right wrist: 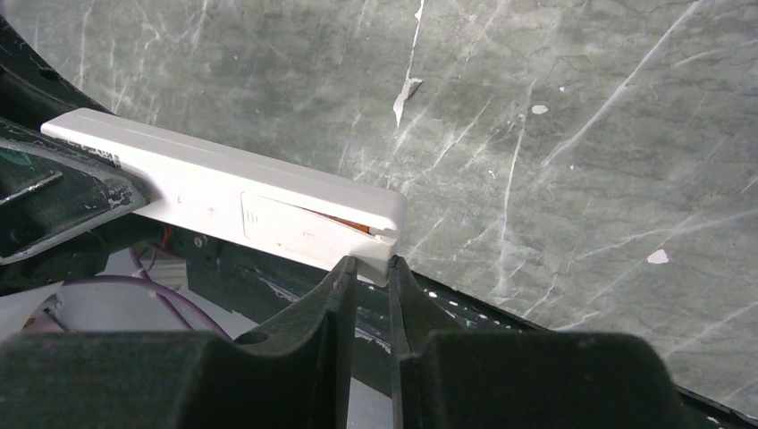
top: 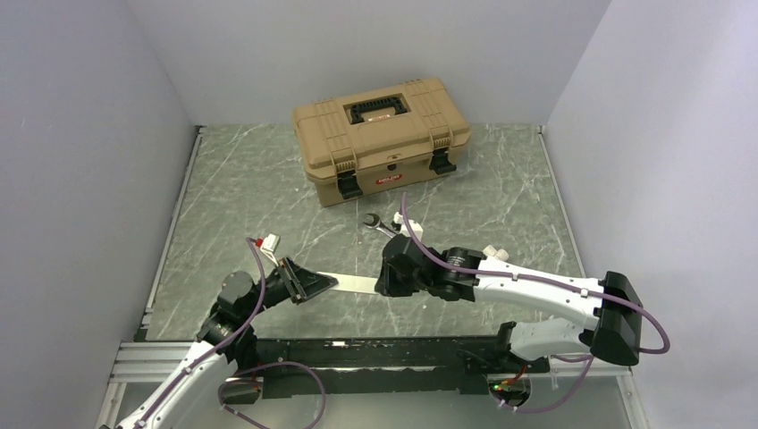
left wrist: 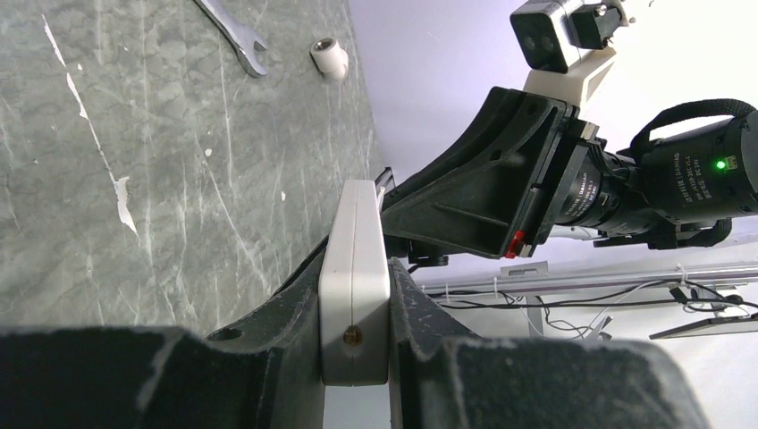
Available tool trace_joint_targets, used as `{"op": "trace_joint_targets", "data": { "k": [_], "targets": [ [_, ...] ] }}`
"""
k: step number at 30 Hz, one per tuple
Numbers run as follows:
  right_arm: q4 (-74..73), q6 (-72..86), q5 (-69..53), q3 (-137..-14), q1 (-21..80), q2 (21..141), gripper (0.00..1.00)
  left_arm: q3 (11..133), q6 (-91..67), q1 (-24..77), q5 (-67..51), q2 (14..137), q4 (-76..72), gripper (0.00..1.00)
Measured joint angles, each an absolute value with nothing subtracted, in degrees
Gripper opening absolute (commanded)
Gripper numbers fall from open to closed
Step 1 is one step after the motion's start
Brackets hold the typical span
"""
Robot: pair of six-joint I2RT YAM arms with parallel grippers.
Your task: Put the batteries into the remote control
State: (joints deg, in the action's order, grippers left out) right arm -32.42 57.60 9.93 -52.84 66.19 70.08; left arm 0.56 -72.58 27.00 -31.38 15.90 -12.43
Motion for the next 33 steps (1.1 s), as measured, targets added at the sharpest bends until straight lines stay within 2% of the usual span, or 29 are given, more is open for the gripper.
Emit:
{"op": "trace_joint_targets", "data": {
  "k": [6,8,15,21,29,33],
  "targets": [
    [-32.64,57.39,9.98,-53.41,66.22,71.07,0.16,0.56,-72.38,26.92,-30.92,15.9,-12.08,0.0],
    [-32.64,57.41,9.98,-53.41,66.22,71.09,0.19,0.56,-72.31,26.92,-30.85,15.9,-12.05,0.0],
    [-31.99,58.46,10.13,-53.39,67.05,69.1,0.55,0.56,-72.31,27.09,-31.03,14.74,-12.45,0.0],
    [-31.2,59.57,11.51,-52.9,67.96,61.36,0.68,0.56,-72.16,27.27,-31.16,13.61,-11.99,0.0],
    [-29.93,60.23,14.37,-46.68,67.96,50.02,0.7,0.56,-71.99,27.27,-31.16,13.61,-11.22,0.0],
    [-29.91,60.82,14.48,-44.62,67.96,49.19,0.59,0.56,-72.05,27.27,-31.16,13.65,-11.22,0.0]
  ]
}}
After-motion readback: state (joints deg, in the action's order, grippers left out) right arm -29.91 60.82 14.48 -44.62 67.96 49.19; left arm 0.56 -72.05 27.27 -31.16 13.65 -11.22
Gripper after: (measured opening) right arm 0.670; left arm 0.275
